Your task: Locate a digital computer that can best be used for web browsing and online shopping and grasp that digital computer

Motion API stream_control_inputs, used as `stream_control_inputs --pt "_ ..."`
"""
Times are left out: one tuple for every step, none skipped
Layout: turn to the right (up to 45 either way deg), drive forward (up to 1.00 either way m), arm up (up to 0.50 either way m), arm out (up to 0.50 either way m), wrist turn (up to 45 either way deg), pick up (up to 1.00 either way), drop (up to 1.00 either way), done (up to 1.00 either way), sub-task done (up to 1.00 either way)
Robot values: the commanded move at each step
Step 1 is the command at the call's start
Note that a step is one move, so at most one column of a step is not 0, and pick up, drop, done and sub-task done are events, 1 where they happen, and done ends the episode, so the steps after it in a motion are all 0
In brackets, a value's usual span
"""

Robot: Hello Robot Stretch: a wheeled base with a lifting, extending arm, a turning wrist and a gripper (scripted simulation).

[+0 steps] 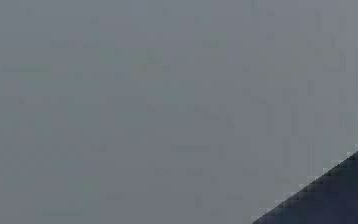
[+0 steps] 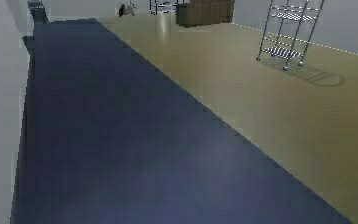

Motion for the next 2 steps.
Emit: stream_control_inputs --pt "45.0 0.00 0.00 0.00 0.0 0.00 0.00 0.00 0.00" --pt "12.0 0.00 0.00 0.00 0.0 0.00 0.00 0.00 0.00"
